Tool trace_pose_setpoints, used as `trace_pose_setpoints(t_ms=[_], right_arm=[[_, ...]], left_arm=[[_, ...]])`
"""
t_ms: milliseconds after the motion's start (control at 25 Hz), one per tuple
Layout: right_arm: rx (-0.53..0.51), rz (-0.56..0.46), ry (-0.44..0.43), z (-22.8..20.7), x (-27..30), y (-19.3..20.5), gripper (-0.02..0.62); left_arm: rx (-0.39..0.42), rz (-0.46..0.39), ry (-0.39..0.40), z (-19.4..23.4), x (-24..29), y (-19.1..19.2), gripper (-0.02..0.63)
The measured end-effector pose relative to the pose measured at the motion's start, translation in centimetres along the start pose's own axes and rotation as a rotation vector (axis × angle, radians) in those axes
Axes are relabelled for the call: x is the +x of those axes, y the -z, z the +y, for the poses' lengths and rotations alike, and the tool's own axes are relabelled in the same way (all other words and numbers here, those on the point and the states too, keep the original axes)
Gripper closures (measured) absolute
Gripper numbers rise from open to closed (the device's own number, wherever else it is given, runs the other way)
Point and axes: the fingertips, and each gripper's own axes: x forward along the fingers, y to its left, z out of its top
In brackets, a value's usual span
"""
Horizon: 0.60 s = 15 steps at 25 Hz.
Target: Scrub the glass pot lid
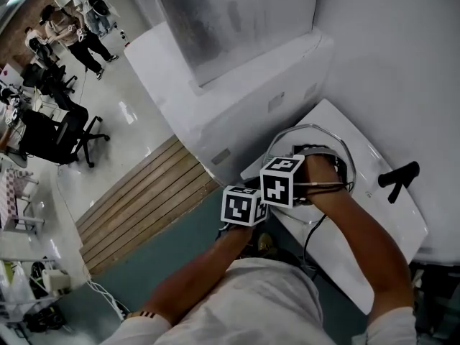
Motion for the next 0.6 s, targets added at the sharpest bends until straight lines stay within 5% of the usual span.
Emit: trace_pose_setpoints(t_ms=[360,600], right_arm=[[0.173,-0.17,-0.066,-1.0,-0.7,0.7,0.247],[0.417,-0.362,-0.196,-2.7,-1.1,3.2,0.247]], left_arm=[[-0.006,-0.007,0.002,-0.1,0.1,-0.2,0.375],[-0.007,-0.001,0.002,0.0,0.2,-0.3,0.376]])
